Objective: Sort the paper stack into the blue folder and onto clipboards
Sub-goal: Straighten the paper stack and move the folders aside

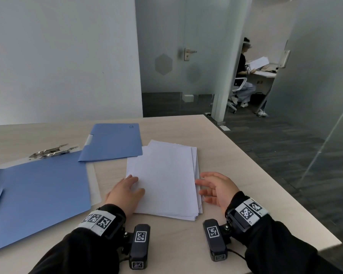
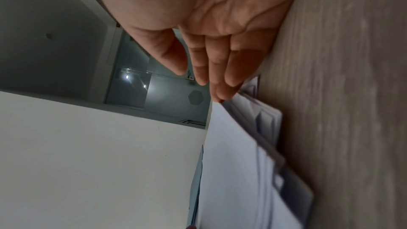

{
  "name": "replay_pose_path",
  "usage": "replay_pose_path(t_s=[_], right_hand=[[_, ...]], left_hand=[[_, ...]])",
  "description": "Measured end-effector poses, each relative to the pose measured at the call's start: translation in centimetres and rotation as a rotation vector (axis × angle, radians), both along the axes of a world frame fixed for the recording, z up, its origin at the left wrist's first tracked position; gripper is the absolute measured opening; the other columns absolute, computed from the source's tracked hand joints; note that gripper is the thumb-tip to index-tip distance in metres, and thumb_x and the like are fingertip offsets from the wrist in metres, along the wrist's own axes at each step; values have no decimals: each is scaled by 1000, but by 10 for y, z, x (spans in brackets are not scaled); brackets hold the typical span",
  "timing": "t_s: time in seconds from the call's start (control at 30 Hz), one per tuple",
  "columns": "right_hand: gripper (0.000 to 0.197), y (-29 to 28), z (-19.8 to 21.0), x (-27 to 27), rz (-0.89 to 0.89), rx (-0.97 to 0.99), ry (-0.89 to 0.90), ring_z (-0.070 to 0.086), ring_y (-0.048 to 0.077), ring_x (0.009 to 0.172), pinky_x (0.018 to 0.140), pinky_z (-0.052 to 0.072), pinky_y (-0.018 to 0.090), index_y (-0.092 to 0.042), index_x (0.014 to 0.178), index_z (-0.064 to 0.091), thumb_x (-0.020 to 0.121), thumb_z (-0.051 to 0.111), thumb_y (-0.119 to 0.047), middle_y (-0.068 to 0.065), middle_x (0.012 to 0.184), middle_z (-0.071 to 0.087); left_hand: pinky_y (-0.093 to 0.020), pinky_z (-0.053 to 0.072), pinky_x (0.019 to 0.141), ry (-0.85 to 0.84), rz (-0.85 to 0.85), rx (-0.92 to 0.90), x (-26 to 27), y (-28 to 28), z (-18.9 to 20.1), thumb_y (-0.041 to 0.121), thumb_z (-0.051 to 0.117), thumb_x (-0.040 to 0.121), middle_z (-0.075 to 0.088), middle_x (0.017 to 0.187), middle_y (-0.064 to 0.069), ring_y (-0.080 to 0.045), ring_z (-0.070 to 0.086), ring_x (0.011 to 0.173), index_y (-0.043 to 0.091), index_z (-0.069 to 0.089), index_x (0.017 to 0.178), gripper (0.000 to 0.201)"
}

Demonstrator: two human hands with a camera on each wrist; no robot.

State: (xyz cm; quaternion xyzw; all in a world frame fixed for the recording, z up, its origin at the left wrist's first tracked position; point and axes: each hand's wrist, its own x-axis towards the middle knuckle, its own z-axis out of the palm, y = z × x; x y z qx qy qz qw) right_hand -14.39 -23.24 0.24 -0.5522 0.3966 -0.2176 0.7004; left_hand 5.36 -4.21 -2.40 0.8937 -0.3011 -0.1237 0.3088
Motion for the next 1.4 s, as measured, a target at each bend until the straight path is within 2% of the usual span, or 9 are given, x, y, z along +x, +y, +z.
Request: replay_pose_path(t_s=[0.1,0.23,0.43,0.83,1.03,1.23,1.4], right_hand=[[19,1,0,0,-9,5,-10,61,22,63,49,48,26,-10,110,64,95,53,-15,13,104,75],[19,2,-1,0,-16,8,-22,65,25,70,57,50,30,-9,109,64,96,52,-16,15,103,75],[19,3,-1,0,-12,-4,-10,68,27,76,61,52,32,-9,109,65,96,52,-16,16,102,76],[18,5,-1,-7,-26,-3,-39,71,35,82,66,55,37,-13,106,66,95,52,-19,13,103,76],[18,7,1,-5,-30,-5,-2,71,33,83,71,56,38,-11,107,65,95,53,-18,13,109,73],[18,12,1,-4,-38,-24,67,73,33,92,63,57,35,-11,107,64,95,55,-21,12,110,71],[18,14,5,-5,-27,-25,62,71,32,84,67,57,39,-11,106,64,94,56,-22,13,110,71]], left_hand=[[-39,21,119,17,3,-15,0,1,1,38,52,89,31,157,11,-12,28,144,29,44,142,54],[-39,25,117,33,11,-20,-2,3,2,38,52,88,34,155,12,-13,34,141,32,46,138,51],[-38,31,112,44,21,-25,-5,3,6,36,52,88,46,145,8,-18,45,132,32,49,133,45],[-40,30,113,47,23,-26,-6,3,6,37,51,88,47,144,7,-18,44,132,32,49,132,44],[-40,31,112,46,26,-29,-7,2,7,36,51,88,47,145,6,-18,44,132,31,50,131,43],[-39,32,111,45,28,-40,-6,3,6,36,52,87,48,143,8,-16,45,131,31,52,129,42],[-38,31,111,38,24,-37,-6,3,7,35,51,87,49,142,8,-16,45,131,31,51,129,42]])
